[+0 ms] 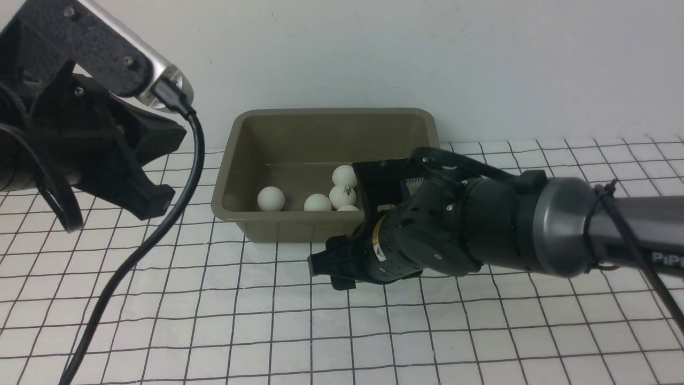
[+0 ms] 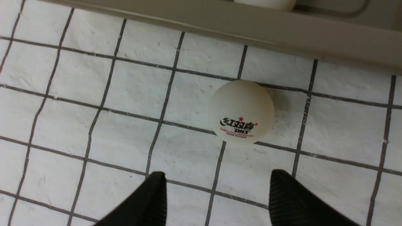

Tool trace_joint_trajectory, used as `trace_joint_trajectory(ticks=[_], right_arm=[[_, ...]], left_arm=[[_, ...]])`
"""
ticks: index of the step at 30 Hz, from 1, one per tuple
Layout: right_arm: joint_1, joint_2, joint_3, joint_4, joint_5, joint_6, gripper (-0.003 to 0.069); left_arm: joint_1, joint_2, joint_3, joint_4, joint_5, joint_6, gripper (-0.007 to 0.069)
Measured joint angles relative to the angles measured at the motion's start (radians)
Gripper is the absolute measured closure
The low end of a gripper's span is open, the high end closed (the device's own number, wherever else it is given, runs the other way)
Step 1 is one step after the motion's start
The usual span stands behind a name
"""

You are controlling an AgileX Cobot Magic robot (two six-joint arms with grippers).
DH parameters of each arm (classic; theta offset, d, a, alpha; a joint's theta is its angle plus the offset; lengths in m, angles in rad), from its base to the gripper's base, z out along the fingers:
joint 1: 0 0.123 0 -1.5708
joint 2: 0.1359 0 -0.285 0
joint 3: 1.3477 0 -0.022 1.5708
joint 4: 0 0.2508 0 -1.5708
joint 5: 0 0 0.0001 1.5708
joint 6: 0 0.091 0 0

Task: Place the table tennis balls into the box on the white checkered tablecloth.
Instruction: 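Reach for and grasp a ping pong ball on the table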

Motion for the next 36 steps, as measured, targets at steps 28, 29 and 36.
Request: trace_joint_trajectory(ticks=[28,29,36], right_arm=[[-0.018,0.102,-0.037,-0.091,-0.066,0.021,0.0146],[-0.018,0.112,-0.05,-0.095,-0.065,0.021,0.0146],[-0.018,0.17,-0.123,-0.107,-0.005,-0.002,0.0146]], left_arm=[[0.0,0.0,0.0,-0.052,0.002,0.01,0.0629],[0.0,0.0,0.0,-0.052,0.002,0.01,0.0629],[0.0,0.0,0.0,-0.052,0.004,0.012,0.0629]])
